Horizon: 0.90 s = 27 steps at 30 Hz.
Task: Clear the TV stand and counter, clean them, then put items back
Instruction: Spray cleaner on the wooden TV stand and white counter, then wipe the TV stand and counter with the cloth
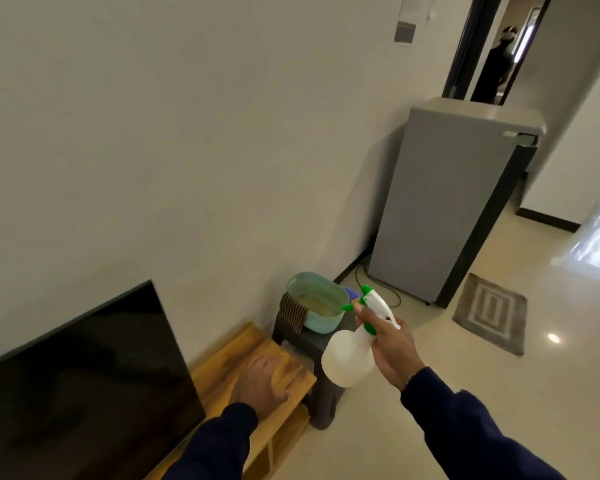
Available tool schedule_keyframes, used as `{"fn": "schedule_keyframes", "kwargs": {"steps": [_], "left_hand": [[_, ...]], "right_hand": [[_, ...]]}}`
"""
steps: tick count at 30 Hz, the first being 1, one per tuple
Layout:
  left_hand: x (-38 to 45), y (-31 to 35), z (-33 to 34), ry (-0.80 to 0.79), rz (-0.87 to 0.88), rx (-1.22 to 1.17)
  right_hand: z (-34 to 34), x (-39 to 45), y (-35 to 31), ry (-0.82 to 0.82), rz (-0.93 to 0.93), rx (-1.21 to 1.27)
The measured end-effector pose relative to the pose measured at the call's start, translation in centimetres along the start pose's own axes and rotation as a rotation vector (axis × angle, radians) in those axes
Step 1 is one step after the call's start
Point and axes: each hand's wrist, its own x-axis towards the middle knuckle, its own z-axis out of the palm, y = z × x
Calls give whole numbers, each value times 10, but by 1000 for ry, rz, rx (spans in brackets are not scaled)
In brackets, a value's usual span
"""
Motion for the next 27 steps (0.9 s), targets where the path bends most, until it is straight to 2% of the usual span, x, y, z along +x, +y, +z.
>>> {"fn": "schedule_keyframes", "kwargs": {"steps": [4,7,10,16,20,27], "left_hand": [[91,-24,32,15,-49,-111],[149,-28,65,30,-159,-161],[191,-32,88,-6,-222,-130],[275,-36,128,32,-344,-109],[318,-45,169,85,-440,-35],[357,-50,219,112,-541,20]], "right_hand": [[1,100,-3,-26,-18,29],[3,180,4,-33,-24,11],[6,242,17,-68,-42,-75],[0,356,58,-57,-47,-229],[-11,417,111,-68,-15,-328],[-17,464,160,-163,24,-383]]}}
